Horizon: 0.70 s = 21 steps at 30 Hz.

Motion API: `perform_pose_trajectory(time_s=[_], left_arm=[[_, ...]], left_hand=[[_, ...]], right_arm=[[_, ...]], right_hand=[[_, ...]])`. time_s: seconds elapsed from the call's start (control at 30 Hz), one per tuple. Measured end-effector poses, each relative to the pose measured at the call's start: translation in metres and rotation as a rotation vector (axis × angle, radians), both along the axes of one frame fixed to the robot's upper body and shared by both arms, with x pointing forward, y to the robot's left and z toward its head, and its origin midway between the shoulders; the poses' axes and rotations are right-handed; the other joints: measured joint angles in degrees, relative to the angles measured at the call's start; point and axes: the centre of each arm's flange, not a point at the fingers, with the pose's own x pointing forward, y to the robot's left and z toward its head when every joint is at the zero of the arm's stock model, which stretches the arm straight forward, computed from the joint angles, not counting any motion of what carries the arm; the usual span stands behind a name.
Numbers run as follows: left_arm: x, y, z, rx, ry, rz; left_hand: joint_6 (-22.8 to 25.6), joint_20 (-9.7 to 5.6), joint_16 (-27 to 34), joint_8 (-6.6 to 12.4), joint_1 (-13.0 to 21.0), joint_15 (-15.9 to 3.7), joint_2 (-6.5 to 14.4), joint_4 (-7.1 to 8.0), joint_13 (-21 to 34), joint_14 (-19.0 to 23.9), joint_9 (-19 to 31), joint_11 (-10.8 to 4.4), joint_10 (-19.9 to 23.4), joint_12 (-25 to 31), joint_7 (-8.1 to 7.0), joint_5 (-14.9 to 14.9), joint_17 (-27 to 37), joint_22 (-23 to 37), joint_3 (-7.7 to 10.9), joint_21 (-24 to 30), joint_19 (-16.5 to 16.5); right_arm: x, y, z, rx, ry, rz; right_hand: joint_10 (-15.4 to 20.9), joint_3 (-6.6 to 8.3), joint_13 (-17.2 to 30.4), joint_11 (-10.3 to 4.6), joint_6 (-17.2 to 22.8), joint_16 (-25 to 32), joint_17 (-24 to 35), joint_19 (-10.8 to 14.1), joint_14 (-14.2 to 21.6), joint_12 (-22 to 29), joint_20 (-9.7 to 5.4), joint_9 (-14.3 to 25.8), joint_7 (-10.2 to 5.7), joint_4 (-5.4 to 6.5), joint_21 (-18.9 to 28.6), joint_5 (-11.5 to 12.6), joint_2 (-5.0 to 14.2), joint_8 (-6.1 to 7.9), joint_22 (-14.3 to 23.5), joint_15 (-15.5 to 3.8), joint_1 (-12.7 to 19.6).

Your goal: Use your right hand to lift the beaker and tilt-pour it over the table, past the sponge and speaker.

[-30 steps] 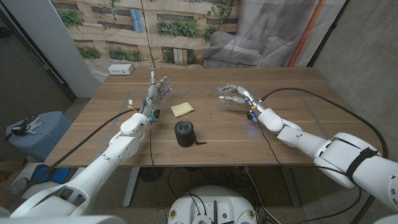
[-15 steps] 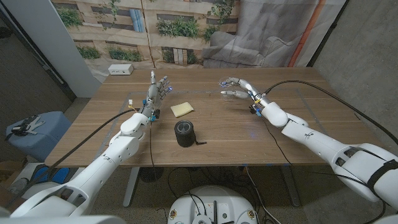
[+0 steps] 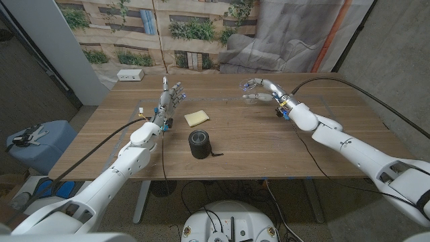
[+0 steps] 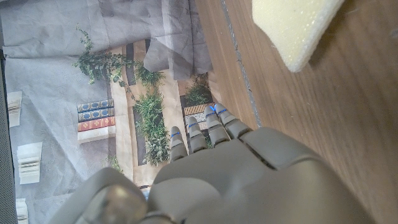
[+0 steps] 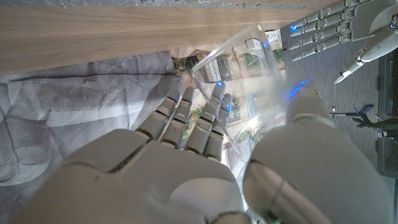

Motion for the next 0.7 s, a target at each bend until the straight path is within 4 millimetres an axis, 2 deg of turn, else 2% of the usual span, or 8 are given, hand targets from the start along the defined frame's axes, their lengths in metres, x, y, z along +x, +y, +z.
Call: perform_pose_trajectory(time_s=[0.03, 0.1, 0.17, 0.7], left_arm=[[0.000, 0.000, 0.000, 0.000, 0.000, 0.000], [0.000, 0.000, 0.000, 0.000, 0.000, 0.000], [0.000, 0.000, 0.000, 0.000, 0.000, 0.000], [0.000, 0.000, 0.000, 0.000, 0.000, 0.000]], left_hand=[[0.00, 0.00, 0.00, 0.00, 0.00, 0.00, 0.00, 0.00, 0.00, 0.00, 0.00, 0.00, 0.00, 0.00, 0.00, 0.00, 0.00, 0.00, 0.00, 0.00, 0.00], [0.00, 0.00, 0.00, 0.00, 0.00, 0.00, 0.00, 0.00, 0.00, 0.00, 0.00, 0.00, 0.00, 0.00, 0.00, 0.00, 0.00, 0.00, 0.00, 0.00, 0.00], [0.00, 0.00, 0.00, 0.00, 0.00, 0.00, 0.00, 0.00, 0.00, 0.00, 0.00, 0.00, 0.00, 0.00, 0.00, 0.00, 0.00, 0.00, 0.00, 0.00, 0.00], [0.00, 0.00, 0.00, 0.00, 0.00, 0.00, 0.00, 0.00, 0.00, 0.00, 0.00, 0.00, 0.00, 0.00, 0.00, 0.00, 0.00, 0.00, 0.00, 0.00, 0.00]], right_arm=[[0.001, 0.000, -0.001, -0.006, 0.002, -0.007], [-0.009, -0.006, 0.013, -0.039, -0.034, -0.022], [-0.010, -0.008, 0.016, -0.056, -0.041, -0.037], [-0.020, -0.017, 0.034, -0.199, -0.114, -0.167]], right_hand=[[0.00, -0.07, 0.10, 0.00, 0.00, 0.00, 0.00, 0.00, 0.00, 0.00, 0.00, 0.00, 0.00, -0.07, 0.00, 0.00, 0.00, 0.00, 0.00, 0.00, 0.00], [0.39, -0.08, 0.17, -0.40, 0.00, 0.00, 0.00, 0.01, 0.31, 0.00, -0.01, 0.00, 0.00, -0.08, 0.00, 0.00, 0.00, 0.09, 0.00, -0.12, 0.00], [0.39, -0.08, 0.28, -0.40, 0.00, 0.41, 0.00, 0.42, 0.40, 0.19, -0.42, 0.00, 0.00, -0.08, 0.00, 0.00, 0.00, 0.09, 0.00, -0.22, 0.00], [0.89, -0.39, 0.95, 0.10, -0.01, 0.90, 0.53, 0.83, 1.01, 0.62, -0.42, 0.01, -0.01, 0.10, 0.00, 0.00, 0.00, 0.43, 0.00, -0.42, 0.00]])
